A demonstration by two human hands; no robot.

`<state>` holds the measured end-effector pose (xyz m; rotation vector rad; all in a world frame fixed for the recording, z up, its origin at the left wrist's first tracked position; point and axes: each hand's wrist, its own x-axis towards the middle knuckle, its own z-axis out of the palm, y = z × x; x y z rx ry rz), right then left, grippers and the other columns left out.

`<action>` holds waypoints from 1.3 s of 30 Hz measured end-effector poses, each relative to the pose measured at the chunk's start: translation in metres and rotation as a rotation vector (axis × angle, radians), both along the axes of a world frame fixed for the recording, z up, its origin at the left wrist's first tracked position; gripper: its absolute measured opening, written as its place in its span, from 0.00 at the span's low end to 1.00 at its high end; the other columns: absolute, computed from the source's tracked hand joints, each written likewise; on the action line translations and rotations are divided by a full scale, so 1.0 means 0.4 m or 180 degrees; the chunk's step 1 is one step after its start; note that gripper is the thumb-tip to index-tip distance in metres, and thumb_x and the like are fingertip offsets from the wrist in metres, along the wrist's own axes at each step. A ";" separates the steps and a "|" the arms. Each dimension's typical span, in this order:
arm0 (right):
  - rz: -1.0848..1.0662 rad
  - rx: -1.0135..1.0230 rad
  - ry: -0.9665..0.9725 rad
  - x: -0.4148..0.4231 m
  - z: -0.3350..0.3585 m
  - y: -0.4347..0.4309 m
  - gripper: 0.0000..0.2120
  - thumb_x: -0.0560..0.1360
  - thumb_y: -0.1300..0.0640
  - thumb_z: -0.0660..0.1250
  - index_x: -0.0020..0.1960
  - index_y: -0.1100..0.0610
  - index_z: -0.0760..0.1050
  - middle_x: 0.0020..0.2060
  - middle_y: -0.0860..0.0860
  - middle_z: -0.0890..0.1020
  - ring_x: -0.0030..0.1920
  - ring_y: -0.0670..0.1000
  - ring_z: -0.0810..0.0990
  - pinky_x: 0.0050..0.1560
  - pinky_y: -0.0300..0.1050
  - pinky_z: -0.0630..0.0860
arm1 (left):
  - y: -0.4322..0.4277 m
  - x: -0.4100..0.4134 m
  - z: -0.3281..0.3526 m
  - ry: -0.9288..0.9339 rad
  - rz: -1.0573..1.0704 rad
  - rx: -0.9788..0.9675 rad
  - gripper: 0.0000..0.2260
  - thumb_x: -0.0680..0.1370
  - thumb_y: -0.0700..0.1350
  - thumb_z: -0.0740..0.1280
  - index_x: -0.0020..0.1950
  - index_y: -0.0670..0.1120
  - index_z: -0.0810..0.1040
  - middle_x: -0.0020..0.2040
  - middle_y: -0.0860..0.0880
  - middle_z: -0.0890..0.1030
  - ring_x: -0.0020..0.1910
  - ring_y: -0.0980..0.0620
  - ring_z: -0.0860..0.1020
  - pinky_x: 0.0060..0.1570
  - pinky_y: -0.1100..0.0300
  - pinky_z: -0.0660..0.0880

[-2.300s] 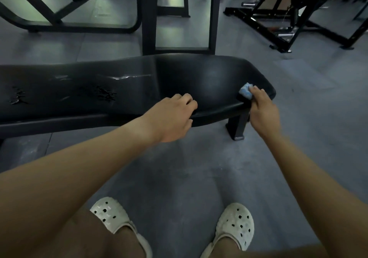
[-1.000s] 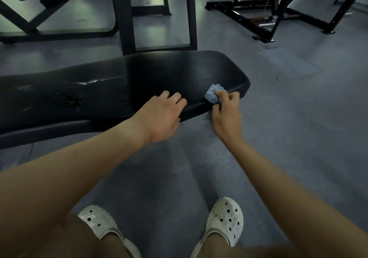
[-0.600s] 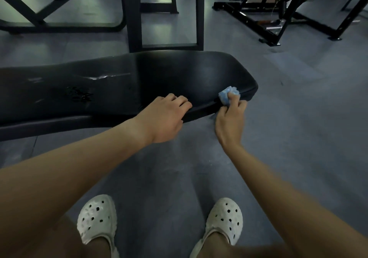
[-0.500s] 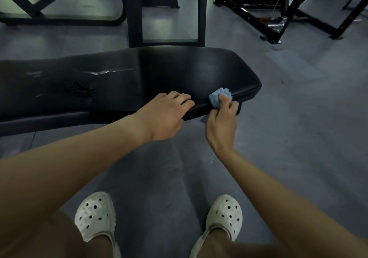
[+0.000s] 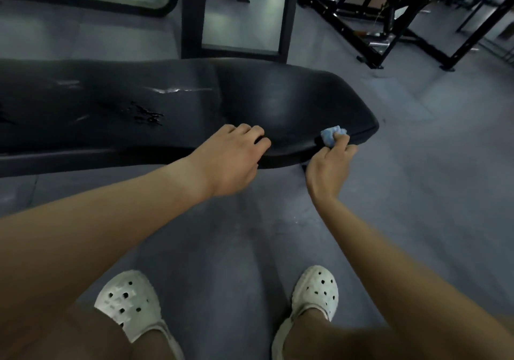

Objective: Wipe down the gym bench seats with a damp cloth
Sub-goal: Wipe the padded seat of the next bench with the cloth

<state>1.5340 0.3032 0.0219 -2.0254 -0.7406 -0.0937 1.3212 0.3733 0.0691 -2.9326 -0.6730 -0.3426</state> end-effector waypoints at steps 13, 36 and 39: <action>0.1100 0.0001 -0.0202 -0.167 -0.032 -0.054 0.12 0.78 0.63 0.57 0.61 0.56 0.68 0.60 0.53 0.72 0.54 0.51 0.74 0.53 0.50 0.74 | -0.019 -0.168 0.011 0.0125 0.0737 -0.0234 0.21 0.81 0.52 0.60 0.72 0.45 0.70 0.69 0.45 0.73 0.66 0.43 0.73 0.66 0.44 0.71; 0.0321 -0.0252 -0.1118 -0.162 -0.011 0.012 0.19 0.80 0.51 0.57 0.61 0.59 0.80 0.51 0.55 0.75 0.47 0.58 0.77 0.50 0.59 0.76 | 0.044 -0.204 -0.064 -0.0461 0.0560 0.0357 0.15 0.78 0.50 0.62 0.62 0.46 0.75 0.58 0.47 0.75 0.53 0.46 0.72 0.50 0.52 0.71; 0.0160 -0.0288 -0.1119 -0.227 -0.017 0.047 0.18 0.79 0.52 0.59 0.63 0.57 0.80 0.50 0.54 0.76 0.48 0.56 0.76 0.52 0.51 0.72 | 0.066 -0.204 -0.069 -0.0575 0.0397 0.0387 0.14 0.78 0.51 0.60 0.60 0.46 0.76 0.57 0.47 0.75 0.52 0.46 0.72 0.52 0.50 0.71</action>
